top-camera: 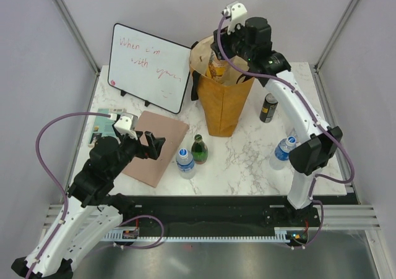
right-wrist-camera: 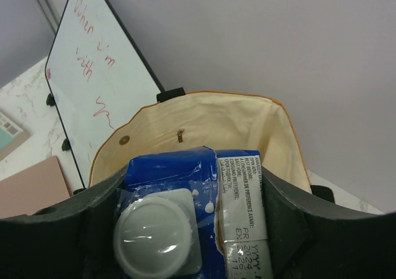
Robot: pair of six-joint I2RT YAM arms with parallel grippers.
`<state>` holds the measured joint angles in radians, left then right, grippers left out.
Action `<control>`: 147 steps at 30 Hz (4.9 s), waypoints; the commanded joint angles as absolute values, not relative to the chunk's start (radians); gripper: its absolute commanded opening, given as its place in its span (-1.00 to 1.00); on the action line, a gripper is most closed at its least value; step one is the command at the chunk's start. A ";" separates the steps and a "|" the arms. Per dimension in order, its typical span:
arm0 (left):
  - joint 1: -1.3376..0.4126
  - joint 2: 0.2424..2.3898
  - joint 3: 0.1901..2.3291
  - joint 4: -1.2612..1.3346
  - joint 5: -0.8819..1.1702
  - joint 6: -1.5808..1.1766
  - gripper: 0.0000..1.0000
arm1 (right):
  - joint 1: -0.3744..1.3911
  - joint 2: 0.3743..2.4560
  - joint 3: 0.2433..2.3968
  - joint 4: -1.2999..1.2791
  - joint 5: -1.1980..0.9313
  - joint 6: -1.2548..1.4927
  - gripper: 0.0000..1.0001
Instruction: Place the beverage into the canvas bag
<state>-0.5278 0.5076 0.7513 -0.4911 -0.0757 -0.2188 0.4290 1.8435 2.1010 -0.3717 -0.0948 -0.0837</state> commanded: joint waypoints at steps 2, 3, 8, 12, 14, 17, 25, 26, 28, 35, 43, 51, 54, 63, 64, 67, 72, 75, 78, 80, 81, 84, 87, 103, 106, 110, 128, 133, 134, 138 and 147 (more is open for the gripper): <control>-0.529 0.506 0.750 -0.453 -0.061 -0.201 0.99 | 0.426 1.839 2.172 -0.052 0.020 -0.213 -1.00; -0.529 0.505 0.752 -0.453 -0.061 -0.201 0.99 | 0.426 1.850 2.174 -0.055 0.023 -0.218 -1.00; -0.529 0.505 0.750 -0.453 -0.061 -0.201 0.99 | 0.426 1.904 2.163 -0.049 0.002 -0.222 -1.00; -0.529 0.509 0.750 -0.453 -0.063 -0.201 0.99 | 0.426 1.910 2.096 0.041 -0.028 -0.219 -1.00; -0.529 0.511 0.750 -0.453 -0.063 -0.201 0.99 | 0.426 1.927 2.088 0.077 -0.028 -0.221 -1.00; -0.529 0.512 0.750 -0.454 -0.061 -0.201 0.99 | 0.428 1.960 2.100 0.095 -0.028 -0.221 -1.00; -0.531 0.514 0.750 -0.453 -0.061 -0.201 0.99 | 0.426 1.980 1.977 0.233 -0.011 -0.218 -1.00; -0.531 0.514 0.749 -0.453 -0.060 -0.201 0.99 | 0.428 1.983 1.967 0.232 -0.011 -0.213 -1.00; -0.529 0.514 0.750 -0.453 -0.060 -0.201 0.99 | 0.426 1.988 1.948 0.230 -0.018 -0.206 -1.00; -0.532 0.514 0.749 -0.453 -0.060 -0.201 0.99 | 0.425 1.977 1.806 0.293 -0.006 -0.199 -0.99; -0.532 0.511 0.749 -0.453 -0.061 -0.201 0.99 | 0.422 2.000 1.778 0.268 0.008 -0.186 -0.63; -0.532 0.511 0.747 -0.454 -0.063 -0.201 0.99 | 0.419 2.000 1.796 0.224 0.038 -0.155 -0.08; -0.532 0.509 0.749 -0.454 -0.064 -0.201 0.99 | 0.417 2.014 1.848 0.166 0.032 -0.155 0.00; -0.532 0.511 0.749 -0.453 -0.064 -0.201 0.99 | 0.417 2.017 1.890 0.075 0.011 -0.155 0.26; -0.532 0.509 0.747 -0.454 -0.064 -0.201 0.99 | 0.417 2.017 1.890 0.069 0.012 -0.153 0.27; -0.532 0.511 0.747 -0.453 -0.064 -0.201 0.99 | 0.417 2.016 1.888 0.055 0.015 -0.153 0.36; -0.532 0.509 0.747 -0.453 -0.066 -0.201 0.99 | 0.417 2.019 1.905 0.037 0.015 -0.153 0.41; -0.532 0.506 0.747 -0.453 -0.066 -0.201 0.99 | 0.417 2.023 1.927 0.012 0.015 -0.150 0.49; -0.532 0.506 0.747 -0.454 -0.067 -0.201 0.99 | 0.417 2.020 1.936 0.002 0.017 -0.150 0.57; -0.532 0.506 0.749 -0.454 -0.066 -0.201 0.99 | 0.417 2.016 1.937 0.002 0.021 -0.152 0.57; -0.532 0.506 0.747 -0.454 -0.066 -0.202 0.99 | 0.417 2.016 1.939 0.002 0.023 -0.155 0.58; -0.532 0.503 0.747 -0.453 -0.066 -0.202 0.99 | 0.417 2.013 1.947 -0.029 0.034 -0.161 0.59; -0.532 0.506 0.749 -0.454 -0.066 -0.201 0.99 | 0.417 2.008 1.951 -0.035 0.040 -0.163 0.60; -0.532 0.509 0.749 -0.454 -0.066 -0.201 0.99 | 0.417 1.918 2.072 -0.144 0.002 -0.078 0.68; -0.532 0.509 0.749 -0.451 -0.066 -0.202 0.99 | 0.417 1.858 2.066 -0.173 0.002 -0.019 0.68; -0.532 0.508 0.749 -0.454 -0.067 -0.201 0.99 | 0.417 1.746 1.979 -0.231 0.050 0.084 0.67; -0.534 0.511 0.747 -0.453 -0.055 -0.202 0.99 | 0.341 1.333 1.579 -0.738 0.407 0.307 0.69; -0.534 0.512 0.749 -0.454 -0.055 -0.201 0.99 | 0.203 1.371 1.505 -0.784 0.258 0.298 0.66; -0.534 0.512 0.747 -0.453 -0.055 -0.201 0.99 | 0.198 1.376 1.484 -0.779 0.255 0.281 0.66; -0.534 0.515 0.747 -0.453 -0.057 -0.201 0.99 | 0.178 1.419 1.441 -0.706 0.215 0.261 0.67; -0.534 0.511 0.746 -0.453 -0.058 -0.201 0.99 | 0.138 1.520 1.368 -0.532 0.135 0.195 0.67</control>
<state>-0.5297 0.5106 0.7464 -0.4911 -0.0685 -0.2188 0.1452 1.4883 1.3792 -0.6495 0.1543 0.2394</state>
